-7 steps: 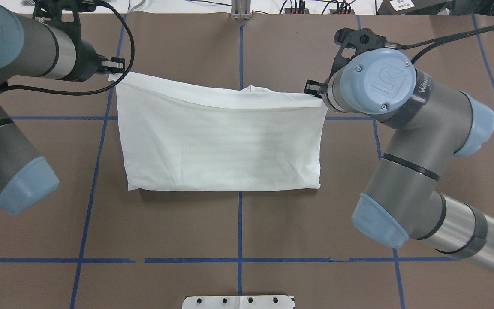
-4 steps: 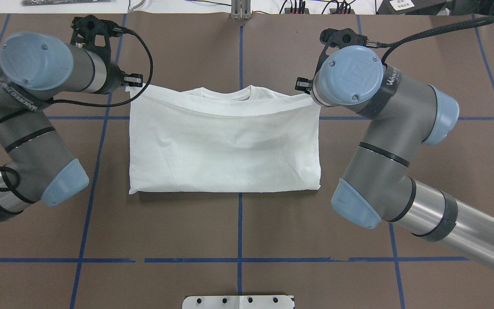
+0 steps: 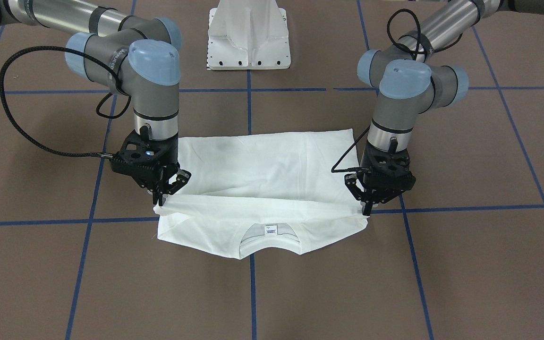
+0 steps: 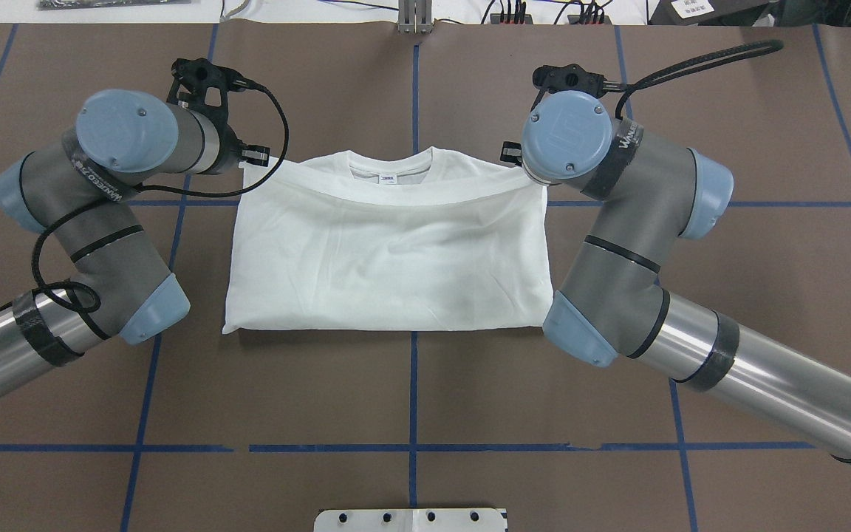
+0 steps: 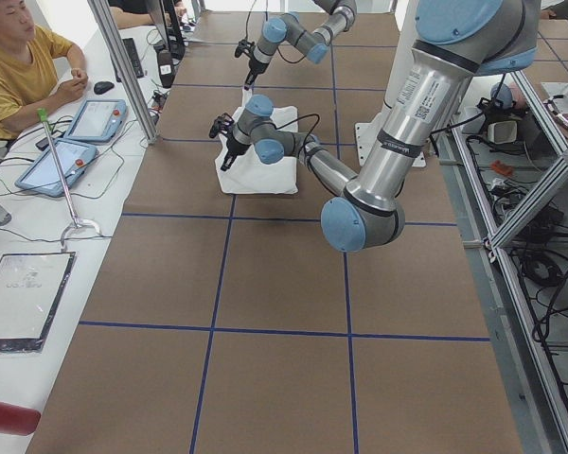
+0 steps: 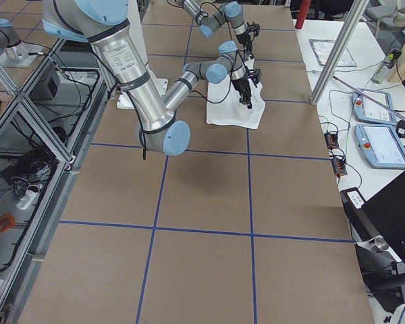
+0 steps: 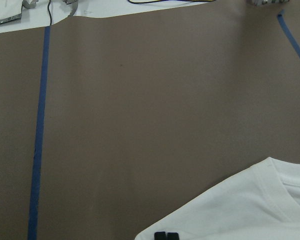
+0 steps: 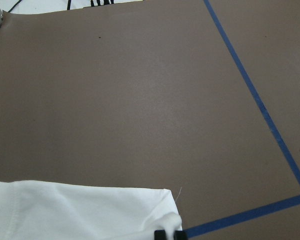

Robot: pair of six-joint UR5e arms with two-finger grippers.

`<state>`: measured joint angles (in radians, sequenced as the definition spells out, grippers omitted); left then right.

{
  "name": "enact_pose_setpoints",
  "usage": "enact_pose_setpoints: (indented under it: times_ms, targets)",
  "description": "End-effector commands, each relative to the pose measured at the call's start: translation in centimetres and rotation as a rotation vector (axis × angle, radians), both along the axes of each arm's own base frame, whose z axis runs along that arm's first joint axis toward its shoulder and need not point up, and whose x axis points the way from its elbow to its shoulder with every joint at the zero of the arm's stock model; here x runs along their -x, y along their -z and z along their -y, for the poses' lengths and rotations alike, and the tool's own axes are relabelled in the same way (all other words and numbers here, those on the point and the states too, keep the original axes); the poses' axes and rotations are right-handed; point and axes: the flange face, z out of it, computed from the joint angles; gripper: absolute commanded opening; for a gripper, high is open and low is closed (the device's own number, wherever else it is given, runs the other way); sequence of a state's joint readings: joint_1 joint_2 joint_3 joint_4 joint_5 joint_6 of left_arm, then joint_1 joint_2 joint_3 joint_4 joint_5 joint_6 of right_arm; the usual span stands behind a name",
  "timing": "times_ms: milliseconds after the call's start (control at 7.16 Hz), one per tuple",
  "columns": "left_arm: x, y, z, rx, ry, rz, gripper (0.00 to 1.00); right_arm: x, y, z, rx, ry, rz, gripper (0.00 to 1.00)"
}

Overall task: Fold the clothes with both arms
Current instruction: 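Release the hem near the collar and draw both grippers back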

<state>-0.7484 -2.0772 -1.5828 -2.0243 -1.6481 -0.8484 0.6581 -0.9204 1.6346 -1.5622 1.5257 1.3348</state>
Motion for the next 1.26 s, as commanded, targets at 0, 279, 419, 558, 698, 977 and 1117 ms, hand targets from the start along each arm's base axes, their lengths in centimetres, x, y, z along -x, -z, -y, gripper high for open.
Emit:
enact_pose_setpoints:
  times_ms: [0, 279, 419, 558, 698, 977, 1117]
  targets:
    - [2.7, 3.2, -2.8, -0.054, -0.083, -0.076, 1.00, -2.8, 0.8, 2.5, 0.044, 0.116, 0.071, 1.00]
    - [4.6, -0.1, -7.7, 0.047, -0.095, -0.123, 1.00, -6.3, -1.7, 0.6, 0.001, 0.183, 0.056, 1.00]
    - [1.9, 0.0, -10.7, 0.099, -0.082, -0.174, 1.00, -6.9, -2.2, 0.2, 0.000, 0.182, 0.055, 1.00]
    - [-1.2, -2.3, -14.1, 0.135, -0.041, -0.149, 1.00, -7.0, -2.1, 0.1, -0.002, 0.179, 0.057, 1.00]
    - [-3.3, -3.8, -16.9, 0.173, -0.031, -0.148, 1.00, -7.0, -2.1, 0.0, -0.002, 0.179, 0.058, 1.00]
    - [-4.1, -5.2, -18.5, 0.202, -0.015, -0.137, 0.98, -7.2, -1.6, -0.2, -0.010, 0.181, 0.066, 1.00]
    - [-4.7, -5.3, -19.2, 0.210, -0.033, -0.135, 0.94, -7.2, -1.6, -0.1, -0.010, 0.179, 0.066, 1.00]
